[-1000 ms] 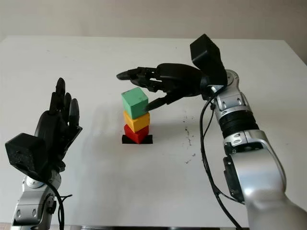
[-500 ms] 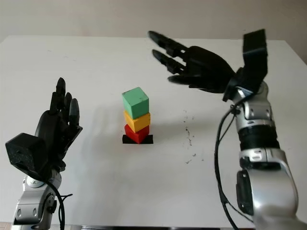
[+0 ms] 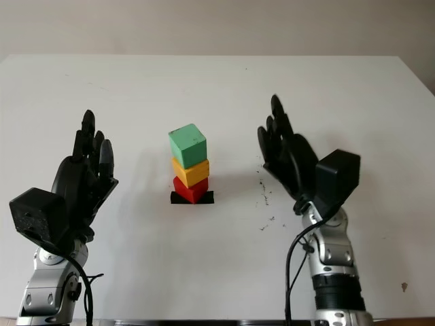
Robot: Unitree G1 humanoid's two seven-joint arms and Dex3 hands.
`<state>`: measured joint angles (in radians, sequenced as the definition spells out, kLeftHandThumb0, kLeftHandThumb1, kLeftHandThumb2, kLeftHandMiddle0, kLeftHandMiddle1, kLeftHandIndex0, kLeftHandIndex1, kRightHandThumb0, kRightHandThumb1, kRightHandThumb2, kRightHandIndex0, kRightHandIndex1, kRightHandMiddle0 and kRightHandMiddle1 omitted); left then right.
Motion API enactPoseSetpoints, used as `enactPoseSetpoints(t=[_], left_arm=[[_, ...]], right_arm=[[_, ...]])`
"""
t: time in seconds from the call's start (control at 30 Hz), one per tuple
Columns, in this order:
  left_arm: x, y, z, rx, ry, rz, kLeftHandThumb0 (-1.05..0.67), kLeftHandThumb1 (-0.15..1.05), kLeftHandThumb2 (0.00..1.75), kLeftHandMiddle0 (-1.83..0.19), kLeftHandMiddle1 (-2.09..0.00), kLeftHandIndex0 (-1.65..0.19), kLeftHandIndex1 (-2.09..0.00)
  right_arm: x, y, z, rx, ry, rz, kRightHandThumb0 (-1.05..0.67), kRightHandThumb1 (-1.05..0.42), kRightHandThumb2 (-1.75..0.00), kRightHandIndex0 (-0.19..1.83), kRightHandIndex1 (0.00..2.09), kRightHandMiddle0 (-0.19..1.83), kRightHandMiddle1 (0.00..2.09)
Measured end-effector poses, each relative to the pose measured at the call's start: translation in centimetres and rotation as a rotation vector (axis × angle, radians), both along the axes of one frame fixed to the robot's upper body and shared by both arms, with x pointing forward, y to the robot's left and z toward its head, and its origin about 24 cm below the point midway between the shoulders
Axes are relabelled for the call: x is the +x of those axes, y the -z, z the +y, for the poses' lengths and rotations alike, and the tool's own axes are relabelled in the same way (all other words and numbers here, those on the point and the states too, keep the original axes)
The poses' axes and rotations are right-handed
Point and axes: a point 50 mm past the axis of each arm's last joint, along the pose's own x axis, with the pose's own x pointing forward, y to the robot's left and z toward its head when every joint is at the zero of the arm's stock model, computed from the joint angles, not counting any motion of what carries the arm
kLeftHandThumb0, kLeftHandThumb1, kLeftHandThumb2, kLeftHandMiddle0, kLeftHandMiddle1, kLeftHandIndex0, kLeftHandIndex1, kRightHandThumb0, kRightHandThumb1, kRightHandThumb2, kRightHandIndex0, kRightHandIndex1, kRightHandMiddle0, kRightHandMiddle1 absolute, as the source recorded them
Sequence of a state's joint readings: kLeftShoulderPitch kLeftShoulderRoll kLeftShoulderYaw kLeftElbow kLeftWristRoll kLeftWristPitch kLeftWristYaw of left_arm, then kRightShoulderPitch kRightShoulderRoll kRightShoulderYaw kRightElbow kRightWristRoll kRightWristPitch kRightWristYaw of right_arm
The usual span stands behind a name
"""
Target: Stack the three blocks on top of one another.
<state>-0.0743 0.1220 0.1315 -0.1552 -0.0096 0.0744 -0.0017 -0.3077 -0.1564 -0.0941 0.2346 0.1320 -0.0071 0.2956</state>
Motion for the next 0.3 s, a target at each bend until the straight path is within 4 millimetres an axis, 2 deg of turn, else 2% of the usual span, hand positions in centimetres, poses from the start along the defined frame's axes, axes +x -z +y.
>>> enactPoseSetpoints(t=[0.3], left_arm=[[0.0, 0.1, 0.0, 0.001, 0.0, 0.005, -0.62, 1.05, 0.73, 0.14, -0.05, 0.16, -0.05]], right_arm=[[-0.5, -0.2, 1.5, 0.007, -0.008, -0.031, -0.73, -1.05, -0.68, -0.19, 0.0, -0.19, 0.0]])
